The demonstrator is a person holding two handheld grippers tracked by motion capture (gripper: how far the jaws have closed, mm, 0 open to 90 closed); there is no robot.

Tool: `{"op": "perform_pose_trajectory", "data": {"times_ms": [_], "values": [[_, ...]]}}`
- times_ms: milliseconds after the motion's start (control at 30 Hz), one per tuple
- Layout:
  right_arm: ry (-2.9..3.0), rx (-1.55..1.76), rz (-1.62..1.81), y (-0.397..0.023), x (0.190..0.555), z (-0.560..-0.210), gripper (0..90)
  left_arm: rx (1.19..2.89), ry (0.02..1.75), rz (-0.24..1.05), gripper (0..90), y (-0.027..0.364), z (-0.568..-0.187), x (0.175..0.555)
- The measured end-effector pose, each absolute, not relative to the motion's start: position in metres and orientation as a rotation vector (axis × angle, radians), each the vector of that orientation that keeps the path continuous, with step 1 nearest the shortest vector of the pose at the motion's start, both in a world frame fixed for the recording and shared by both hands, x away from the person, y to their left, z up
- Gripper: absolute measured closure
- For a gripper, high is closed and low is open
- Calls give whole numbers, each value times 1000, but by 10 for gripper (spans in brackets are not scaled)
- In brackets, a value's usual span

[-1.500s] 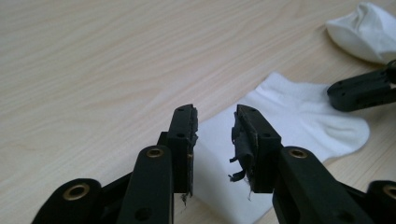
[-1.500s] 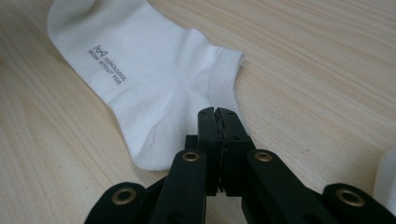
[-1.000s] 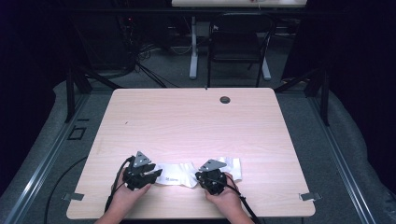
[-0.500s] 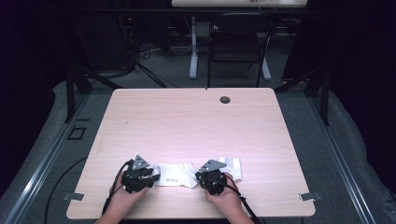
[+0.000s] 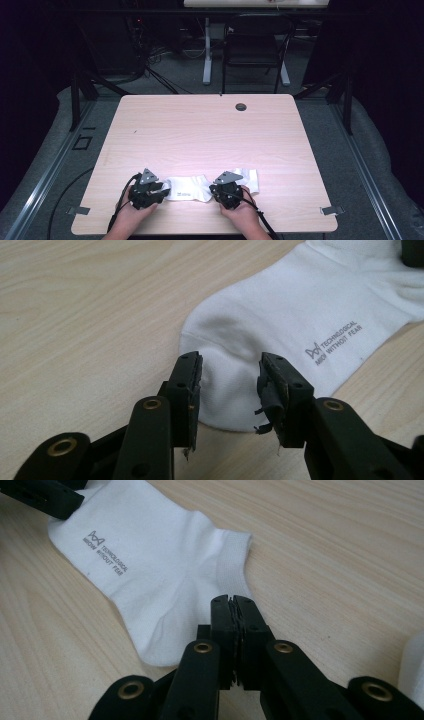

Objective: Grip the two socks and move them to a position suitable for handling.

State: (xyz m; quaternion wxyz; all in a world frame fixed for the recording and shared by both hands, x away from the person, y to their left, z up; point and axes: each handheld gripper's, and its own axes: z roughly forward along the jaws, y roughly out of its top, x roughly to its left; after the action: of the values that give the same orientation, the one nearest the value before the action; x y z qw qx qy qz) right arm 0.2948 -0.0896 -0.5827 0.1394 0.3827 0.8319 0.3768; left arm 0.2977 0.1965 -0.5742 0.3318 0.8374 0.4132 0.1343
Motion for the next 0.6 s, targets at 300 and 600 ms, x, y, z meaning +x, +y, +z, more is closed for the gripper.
{"op": "perform_pose_trajectory", "data": {"times_ms": [300,600], "values": [[2488,1132,1062,-98,282,-577,888,2212,1046,344,594,188,-574,281],[2513,1109,1054,-104,273,-564,812,2198,1022,322,582,187,-568,268]]}}
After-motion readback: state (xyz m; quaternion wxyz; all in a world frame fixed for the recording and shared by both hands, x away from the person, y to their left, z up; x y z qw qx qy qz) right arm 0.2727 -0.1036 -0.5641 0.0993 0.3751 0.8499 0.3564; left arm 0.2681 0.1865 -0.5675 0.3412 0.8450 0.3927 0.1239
